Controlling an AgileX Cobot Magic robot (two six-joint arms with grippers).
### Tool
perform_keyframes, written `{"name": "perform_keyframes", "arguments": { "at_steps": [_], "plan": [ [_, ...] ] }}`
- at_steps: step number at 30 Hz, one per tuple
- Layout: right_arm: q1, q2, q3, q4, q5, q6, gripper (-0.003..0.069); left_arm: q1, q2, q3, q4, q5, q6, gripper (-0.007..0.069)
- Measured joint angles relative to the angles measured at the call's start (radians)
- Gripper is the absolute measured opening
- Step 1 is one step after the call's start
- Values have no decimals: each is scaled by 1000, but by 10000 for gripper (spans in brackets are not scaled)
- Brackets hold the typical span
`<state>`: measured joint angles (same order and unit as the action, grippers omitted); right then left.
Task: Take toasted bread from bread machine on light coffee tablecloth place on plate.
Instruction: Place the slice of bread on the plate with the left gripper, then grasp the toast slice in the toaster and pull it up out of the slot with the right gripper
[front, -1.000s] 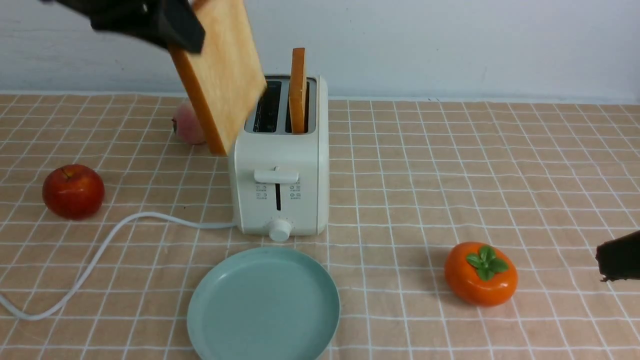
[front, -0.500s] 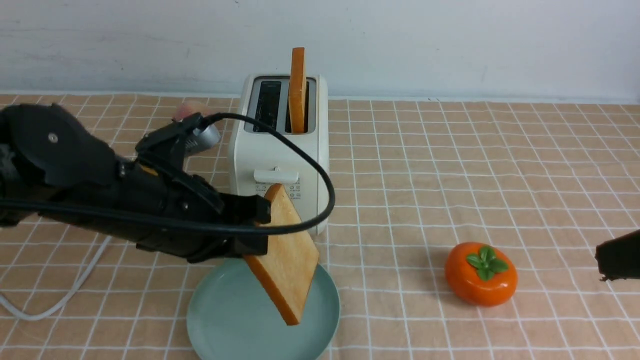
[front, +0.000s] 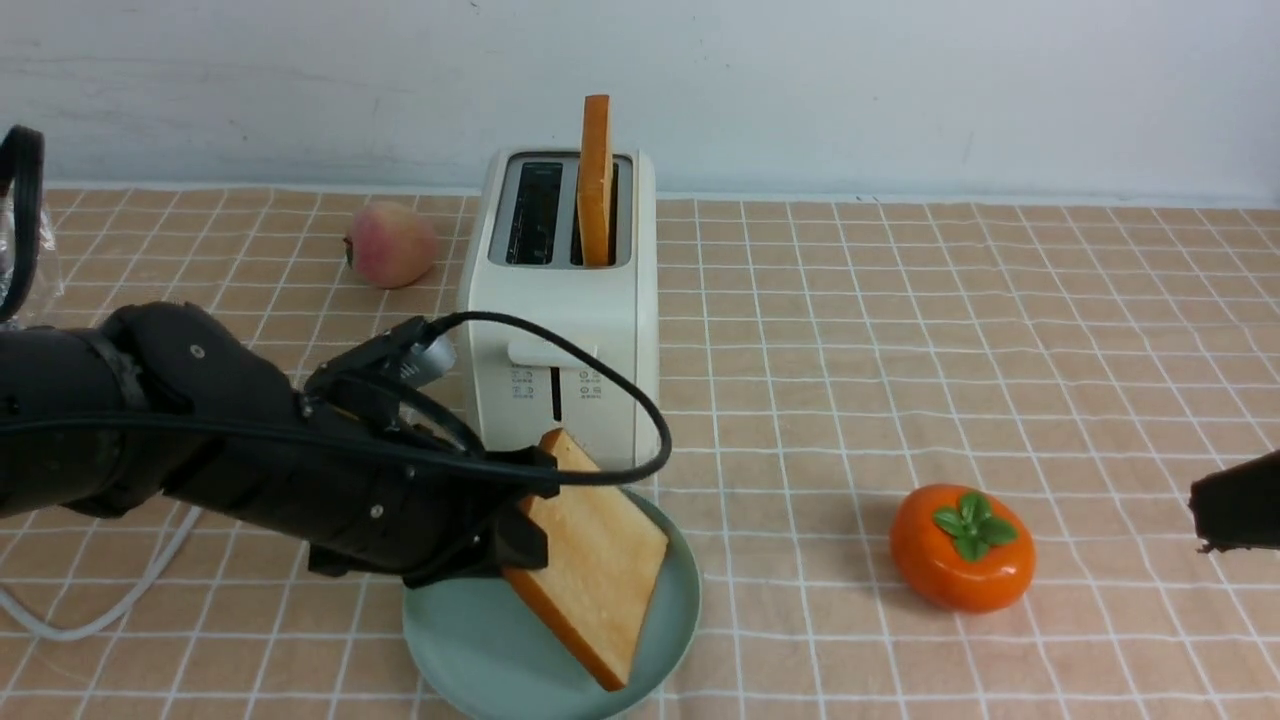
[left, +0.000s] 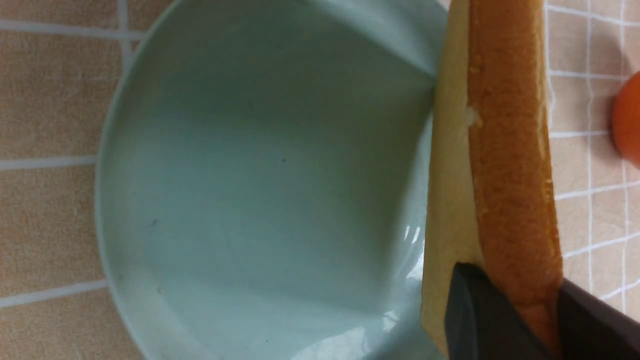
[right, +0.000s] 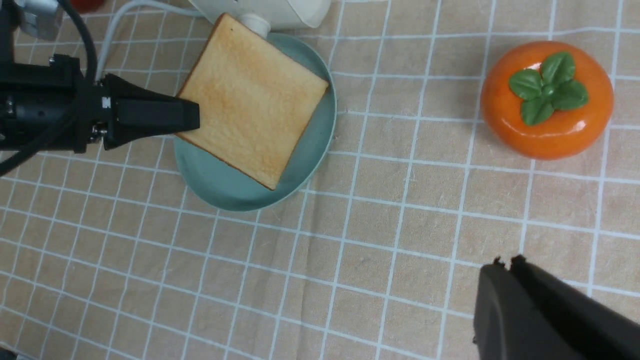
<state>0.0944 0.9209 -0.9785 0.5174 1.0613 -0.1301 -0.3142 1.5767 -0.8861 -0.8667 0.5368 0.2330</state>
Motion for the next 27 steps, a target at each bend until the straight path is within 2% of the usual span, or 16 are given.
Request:
{"name": "perform_keyframes", "arguments": {
  "at_steps": [6,7,9,10,13,16,17,18,19,20,21,24,27],
  "plan": [
    [0,0,0,5,0,0,15,0,0,0,111,27,-5,239],
    [0,0,0,14,-2,0,17,0,-3,0,183,45,-29,287],
    [0,0,0,35,-9,-5,18,0,-8,0,251,63,-78,314],
    [0,0,-1,63,-24,-23,20,0,-19,0,328,83,-146,319],
    [0,1,-1,161,-70,-100,21,0,-54,0,509,133,-334,281],
    [0,16,-7,277,-119,-202,22,0,-115,0,689,186,-522,188],
    [0,20,-9,293,-121,-218,22,0,-120,0,711,195,-542,181],
    [0,42,-28,350,-127,-270,22,0,-166,0,782,228,-606,103],
    [0,55,-34,363,-127,-279,22,0,-179,0,789,235,-612,94],
    [1,91,-70,401,-126,-305,22,0,-230,0,828,253,-643,22],
    [1,121,-97,415,-123,-312,22,0,-281,0,842,262,-652,-14],
    [6,215,-177,424,-123,-321,26,0,-410,0,849,269,-658,-14],
    [52,305,-256,387,-138,-318,32,0,-557,15,849,267,-659,-14]
  ]
}}
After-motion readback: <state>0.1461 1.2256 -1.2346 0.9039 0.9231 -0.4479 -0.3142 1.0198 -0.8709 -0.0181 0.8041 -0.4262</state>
